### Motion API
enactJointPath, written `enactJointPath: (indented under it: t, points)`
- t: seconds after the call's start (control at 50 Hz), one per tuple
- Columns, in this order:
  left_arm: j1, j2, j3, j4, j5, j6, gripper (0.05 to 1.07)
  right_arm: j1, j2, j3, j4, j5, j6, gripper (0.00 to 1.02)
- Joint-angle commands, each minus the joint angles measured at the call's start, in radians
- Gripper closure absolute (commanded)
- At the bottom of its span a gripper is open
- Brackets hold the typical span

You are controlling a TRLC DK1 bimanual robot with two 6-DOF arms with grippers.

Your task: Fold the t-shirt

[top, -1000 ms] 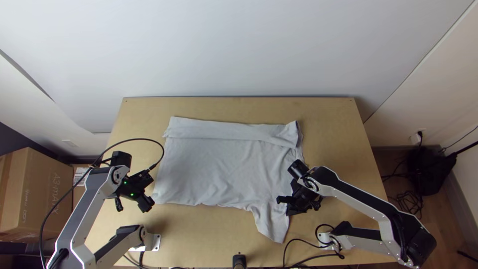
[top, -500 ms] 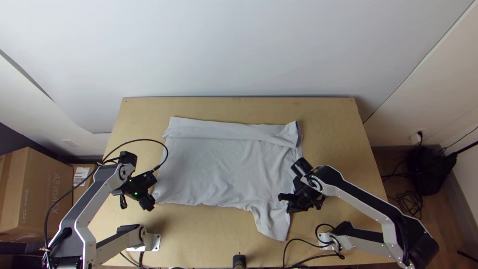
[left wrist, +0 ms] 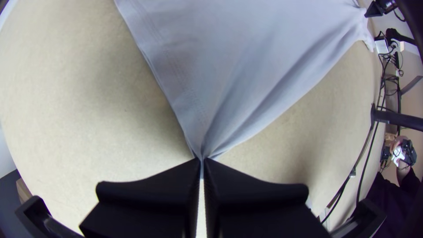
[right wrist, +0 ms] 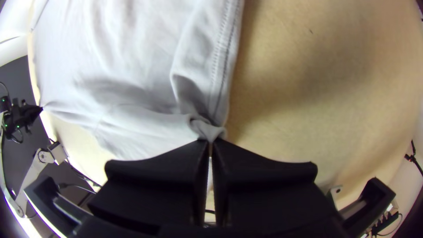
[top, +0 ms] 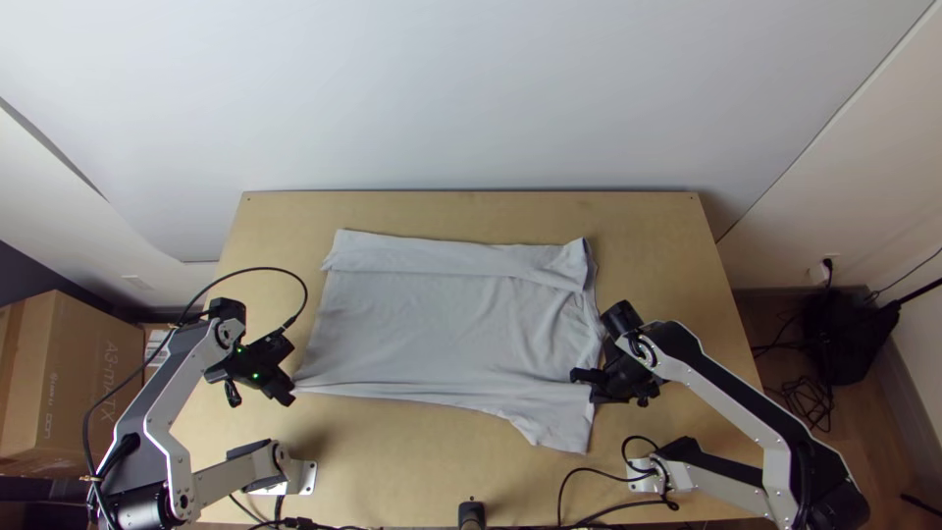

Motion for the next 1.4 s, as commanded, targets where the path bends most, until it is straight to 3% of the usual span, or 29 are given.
enactJointPath:
  t: [0.0,0.3,0.48,0.74,1.04,1.38]
  points:
    - [0.008,0.009,0.023,-0.006,0.010,0.033,1.05,0.000,-0.029,0.026,-0.070,0.023,-0.025,1.00]
    - [-0.088,0.003,0.189,0.000,0.124,-0.138,1.05,-0.016,-0.078,0.155,-0.081,0.014,-0.032,1.00]
    - [-0.120,0.058,0.272,0.095,0.148,-0.247,1.05,-0.068,-0.058,0.210,-0.046,0.014,-0.049,1.00]
    - [-0.123,0.205,0.393,0.178,0.148,-0.310,1.05,-0.197,0.048,0.308,0.031,0.014,-0.097,1.00]
    - [-0.162,0.375,0.597,0.210,0.148,-0.402,1.05,-0.218,0.224,0.497,0.140,0.014,-0.101,1.00]
    - [-0.192,0.604,0.867,0.219,0.148,-0.471,1.05,-0.238,0.503,0.721,0.177,0.023,-0.106,1.00]
